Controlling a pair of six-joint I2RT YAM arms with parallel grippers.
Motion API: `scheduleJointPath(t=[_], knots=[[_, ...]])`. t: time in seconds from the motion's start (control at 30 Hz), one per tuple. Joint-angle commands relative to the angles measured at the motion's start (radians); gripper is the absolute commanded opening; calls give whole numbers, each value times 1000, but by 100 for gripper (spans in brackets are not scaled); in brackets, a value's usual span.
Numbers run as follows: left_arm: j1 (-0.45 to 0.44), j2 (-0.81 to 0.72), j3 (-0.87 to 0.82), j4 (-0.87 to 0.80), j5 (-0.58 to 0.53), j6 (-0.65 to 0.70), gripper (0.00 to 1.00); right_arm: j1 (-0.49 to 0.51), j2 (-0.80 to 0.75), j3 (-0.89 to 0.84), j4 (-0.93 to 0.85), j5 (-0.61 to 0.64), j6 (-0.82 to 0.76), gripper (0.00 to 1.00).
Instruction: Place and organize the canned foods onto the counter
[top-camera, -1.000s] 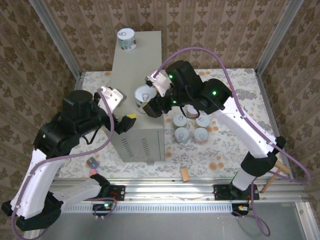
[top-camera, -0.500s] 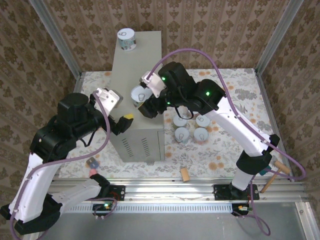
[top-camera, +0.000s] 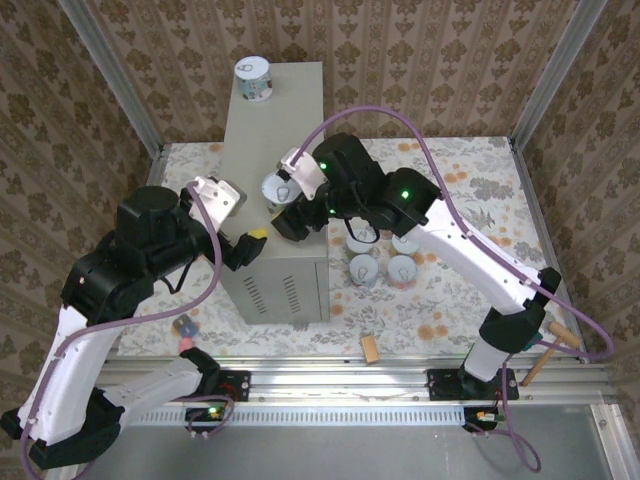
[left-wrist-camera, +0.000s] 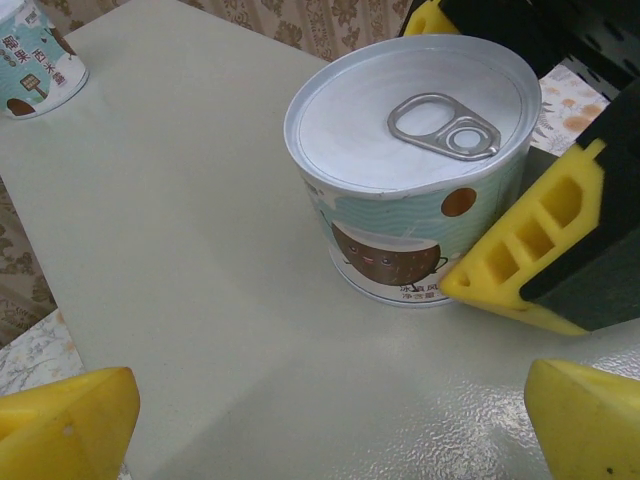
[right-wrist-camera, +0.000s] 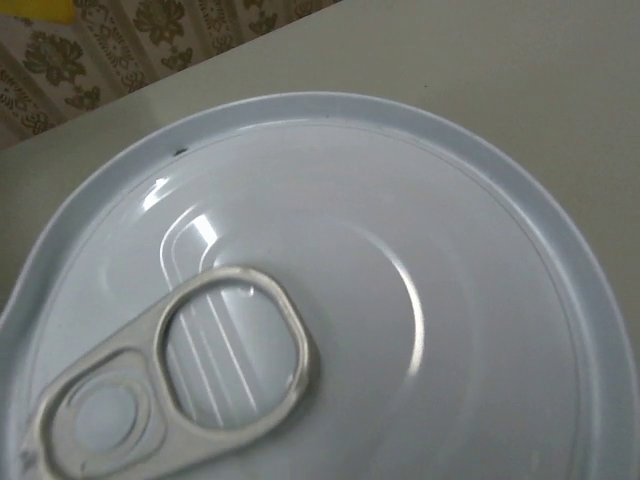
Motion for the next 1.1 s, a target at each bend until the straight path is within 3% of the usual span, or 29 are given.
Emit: scheduleJointPath(t=[0.0, 0.17, 0.37, 0.83, 1.07], knots=[[6, -17, 4, 17, 5, -18, 100, 4, -65, -66, 105, 22, 11, 87], [6, -19, 6, 18, 20, -30, 100, 2, -110, -159, 216, 24, 9, 84], [6, -20, 17, 12, 16, -31, 100, -7, -92, -155, 247, 12, 15, 81], [6, -23, 29, 1, 6, -32, 100, -93, -9, -91, 335, -24, 40, 72], [7, -30, 17, 0, -3, -35, 100, -181, 113, 32, 347, -29, 23, 70]])
